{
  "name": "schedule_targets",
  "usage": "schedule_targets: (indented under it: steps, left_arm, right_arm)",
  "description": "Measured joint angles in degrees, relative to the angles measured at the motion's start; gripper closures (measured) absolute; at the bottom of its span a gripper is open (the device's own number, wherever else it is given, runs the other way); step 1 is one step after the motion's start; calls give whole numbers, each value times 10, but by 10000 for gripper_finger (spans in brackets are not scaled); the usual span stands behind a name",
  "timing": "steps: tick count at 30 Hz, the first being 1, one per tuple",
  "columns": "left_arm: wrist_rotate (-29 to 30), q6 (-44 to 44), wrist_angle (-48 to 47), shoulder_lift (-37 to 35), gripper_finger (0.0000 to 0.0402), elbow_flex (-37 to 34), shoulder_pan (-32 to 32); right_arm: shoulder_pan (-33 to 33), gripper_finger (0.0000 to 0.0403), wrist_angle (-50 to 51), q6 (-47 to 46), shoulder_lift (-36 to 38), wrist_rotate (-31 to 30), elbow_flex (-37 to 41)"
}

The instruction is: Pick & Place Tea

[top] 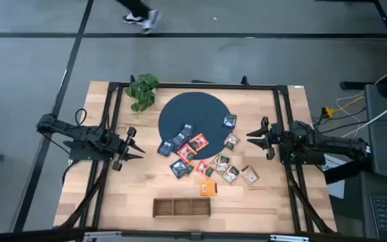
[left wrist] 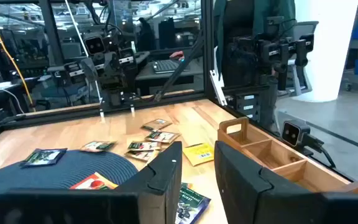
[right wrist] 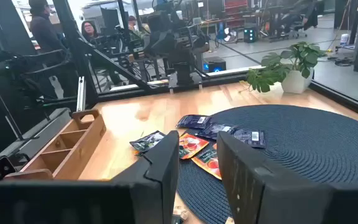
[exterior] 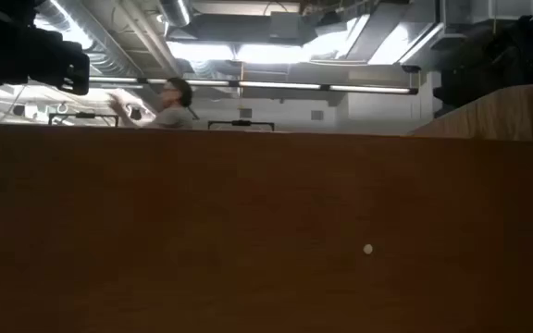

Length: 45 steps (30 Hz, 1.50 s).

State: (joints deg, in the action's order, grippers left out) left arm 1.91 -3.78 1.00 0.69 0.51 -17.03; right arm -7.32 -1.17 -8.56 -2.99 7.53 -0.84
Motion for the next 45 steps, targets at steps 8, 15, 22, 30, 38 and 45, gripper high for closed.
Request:
schedule_targets:
  steps: [8,15,22,30,38,45]
  left_arm:
    - [0,0,0,0,310,0,0]
    - [0,0,0,0,309,0,0]
    - [0,0,0,0,311,0,0]
    - [0,0,0,0,309,0,0]
    - [0,0,0,0,309,0,0]
    - [0,0,0,0,311,0,0]
  right_arm:
    - [0,291,0,0,0,0,0]
    - [0,291,0,0,0,0,0]
    - [0,291,0,0,0,0,0]
    - [0,291,0,0,0,0,0]
    - [0,291,0,-24,0,0,0]
    - [0,291,-20,-402,0,6,0]
